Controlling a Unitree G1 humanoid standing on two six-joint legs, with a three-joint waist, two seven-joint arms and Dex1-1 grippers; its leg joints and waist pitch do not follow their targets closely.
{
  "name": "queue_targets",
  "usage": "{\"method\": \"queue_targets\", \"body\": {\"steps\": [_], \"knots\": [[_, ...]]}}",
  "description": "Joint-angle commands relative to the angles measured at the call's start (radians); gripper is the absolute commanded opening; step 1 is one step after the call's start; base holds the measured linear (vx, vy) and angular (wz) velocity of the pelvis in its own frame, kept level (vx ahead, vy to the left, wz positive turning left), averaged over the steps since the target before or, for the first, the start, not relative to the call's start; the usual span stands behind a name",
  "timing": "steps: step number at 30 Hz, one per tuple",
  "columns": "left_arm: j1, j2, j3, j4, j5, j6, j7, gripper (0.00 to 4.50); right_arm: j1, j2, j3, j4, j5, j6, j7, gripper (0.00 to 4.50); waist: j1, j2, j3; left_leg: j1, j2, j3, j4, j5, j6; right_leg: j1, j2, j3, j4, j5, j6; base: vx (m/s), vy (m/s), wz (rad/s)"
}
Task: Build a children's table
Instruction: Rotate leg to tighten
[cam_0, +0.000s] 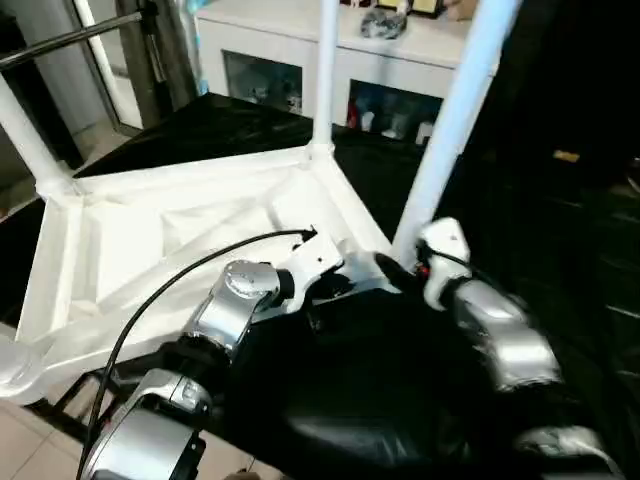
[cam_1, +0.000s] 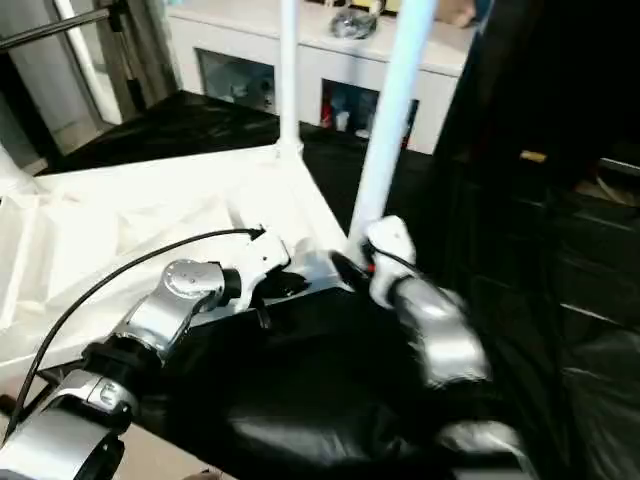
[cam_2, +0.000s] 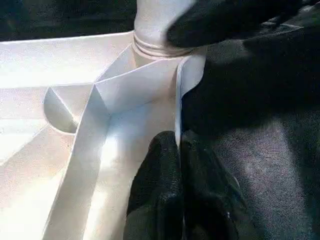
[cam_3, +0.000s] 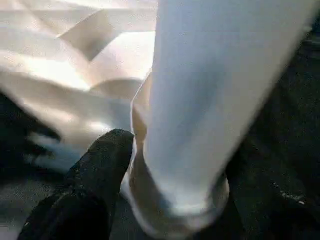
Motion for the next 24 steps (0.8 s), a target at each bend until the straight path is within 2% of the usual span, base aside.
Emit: {"method": "queue_targets", "body": {"steps": [1, 2, 5, 6, 8, 11, 13, 14, 15, 16, 18, 19, 20, 21, 22, 23, 24], "knots": [[-0.027, -0.028, 0.016, -0.028, -0.028, -0.063, 0.023, 0.0, 0.059, -0.006, 0.08, -0.04, 0.037, 0.025, 0.146, 3.03, -0.003, -0.015, -0.041, 0.001, 0.035, -0.004, -0.057, -0.158, 0.067, 0.042, -0.064, 0.039, -0.074, -0.063, -0.17, 0.0, 0.0, 0.0], [-0.027, -0.027, 0.016, -0.028, -0.028, -0.064, 0.023, 0.0, 0.062, -0.011, 0.078, -0.044, 0.039, 0.025, 0.151, 3.03, -0.002, -0.015, -0.041, 0.0, 0.036, -0.005, -0.057, -0.158, 0.068, 0.042, -0.065, 0.039, -0.073, -0.071, -0.169, 0.0, 0.0, 0.0], [-0.016, -0.018, 0.003, -0.031, -0.035, -0.099, -0.001, 0.0, 0.138, -0.128, -0.004, -0.172, 0.123, 0.078, 0.244, 3.03, 0.001, -0.018, -0.04, -0.005, 0.037, -0.007, -0.055, -0.159, 0.084, 0.046, -0.065, 0.038, -0.075, -0.091, -0.158, 0.0, 0.0, 0.0], [-0.015, -0.018, 0.002, -0.033, -0.037, -0.103, -0.003, 0.0, 0.144, -0.134, -0.009, -0.183, 0.13, 0.083, 0.248, 3.03, 0.001, -0.018, -0.041, -0.005, 0.037, -0.007, -0.054, -0.156, 0.088, 0.045, -0.065, 0.037, -0.076, -0.089, -0.159, 0.0, 0.0, 0.0], [-0.012, -0.017, 0.002, -0.037, -0.041, -0.112, -0.007, 0.0, 0.158, -0.144, -0.015, -0.205, 0.146, 0.095, 0.256, 3.03, 0.001, -0.022, -0.044, -0.006, 0.036, -0.006, -0.048, -0.119, 0.097, 0.045, -0.065, 0.037, -0.068, -0.052, -0.176, 0.0, 0.0, 0.0], [0.003, -0.023, 0.013, -0.065, -0.078, -0.091, -0.04, 0.0, 0.195, -0.159, -0.005, -0.252, 0.167, 0.112, 0.275, 3.03, 0.006, -0.018, -0.045, -0.006, 0.037, -0.004, -0.042, -0.089, 0.111, 0.041, -0.063, 0.037, -0.06, 0.01, -0.193, 0.0, 0.0, 0.0], [0.019, -0.03, 0.029, -0.105, -0.107, -0.068, -0.049, 0.44, 0.218, -0.158, 0.009, -0.28, 0.173, 0.116, 0.281, 3.14, 0.008, -0.017, -0.048, -0.011, 0.035, -0.004, -0.038, -0.069, 0.118, 0.042, -0.063, 0.035, -0.052, 0.064, -0.211, 0.0, 0.0, 0.0], [0.032, -0.034, 0.045, -0.142, -0.132, -0.043, -0.048, 0.55, 0.224, -0.151, 0.018, -0.293, 0.177, 0.122, 0.28, 3.14, 0.01, -0.02, -0.05, -0.012, 0.035, -0.004, -0.036, -0.063, 0.121, 0.042, -0.062, 0.034, -0.05, 0.079, -0.216, 0.0, 0.0, 0.0], [0.032, -0.034, 0.045, -0.142, -0.132, -0.043, -0.048, 0.61, 0.224, -0.151, 0.018, -0.293, 0.177, 0.122, 0.28, 3.14, 0.011, -0.016, -0.054, -0.015, 0.038, -0.005, -0.033, -0.039, 0.126, 0.043, -0.064, 0.034, -0.042, 0.131, -0.24, 0.0, 0.0, 0.0], [0.052, -0.03, 0.068, -0.2, -0.161, -0.009, -0.041, 0.73, 0.219, -0.129, 0.025, -0.297, 0.179, 0.126, 0.264, 3.14, 0.008, -0.014, -0.052, -0.016, 0.04, -0.005, -0.03, -0.038, 0.129, 0.038, -0.061, 0.031, -0.038, 0.154, -0.257, 0.0, 0.0, 0.0], [0.074, -0.018, 0.093, -0.258, -0.18, 0.023, -0.025, 0.85, 0.205, -0.107, 0.031, -0.3, 0.187, 0.138, 0.25, 3.14, 0.005, -0.02, -0.049, -0.018, 0.041, -0.006, -0.032, -0.048, 0.129, 0.04, -0.062, 0.029, -0.039, 0.146, -0.263, 0.0, 0.0, 0.0], [0.093, -0.003, 0.11, -0.302, -0.192, 0.049, -0.019, 0.97, 0.196, -0.096, 0.04, -0.301, 0.191, 0.144, 0.245, 3.14, -0.004, -0.028, -0.045, -0.018, 0.039, -0.004, -0.036, -0.074, 0.122, 0.041, -0.061, 0.027, -0.045, 0.092, -0.258, 0.0, 0.0, 0.0], [0.108, 0.009, 0.121, -0.334, -0.2, 0.068, -0.017, 1.0, 0.191, -0.091, 0.047, -0.301, 0.192, 0.145, 0.245, 3.14, -0.007, -0.031, -0.045, -0.018, 0.04, -0.006, -0.037, -0.081, 0.116, 0.044, -0.065, 0.027, -0.042, 0.076, -0.257, 0.0, 0.0, 0.0], [0.119, 0.019, 0.129, -0.358, -0.206, 0.083, -0.018, 1.0, 0.189, -0.088, 0.053, -0.303, 0.192, 0.147, 0.246, 3.14, -0.014, -0.023, -0.039, -0.018, 0.039, -0.005, -0.042, -0.112, 0.106, 0.038, -0.063, 0.028, -0.052, 0.003, -0.241, 0.0, 0.0, 0.0], [0.137, 0.033, 0.138, -0.392, -0.213, 0.103, -0.016, 1.17, 0.186, -0.084, 0.059, -0.303, 0.191, 0.147, 0.246, 3.14, -0.017, -0.032, -0.04, -0.015, 0.04, -0.005, -0.042, -0.123, 0.094, 0.039, -0.065, 0.03, -0.052, -0.033, -0.23, 0.0, 0.0, 0.0], [0.166, 0.052, 0.153, -0.444, -0.228, 0.132, -0.018, 1.17, 0.176, -0.075, 0.064, -0.296, 0.188, 0.146, 0.24, 3.14, -0.017, -0.035, -0.038, -0.016, 0.041, -0.004, -0.044, -0.126, 0.091, 0.038, -0.065, 0.03, -0.055, -0.046, -0.223, 0.0, 0.0, 0.0], [0.19, 0.066, 0.167, -0.488, -0.243, 0.16, -0.019, 1.36, 0.167, -0.067, 0.067, -0.288, 0.188, 0.146, 0.237, 3.14, -0.018, -0.031, -0.038, -0.015, 0.043, -0.005, -0.045, -0.128, 0.084, 0.037, -0.066, 0.031, -0.053, -0.053, -0.22, 0.0, 0.0, 0.0]]}}
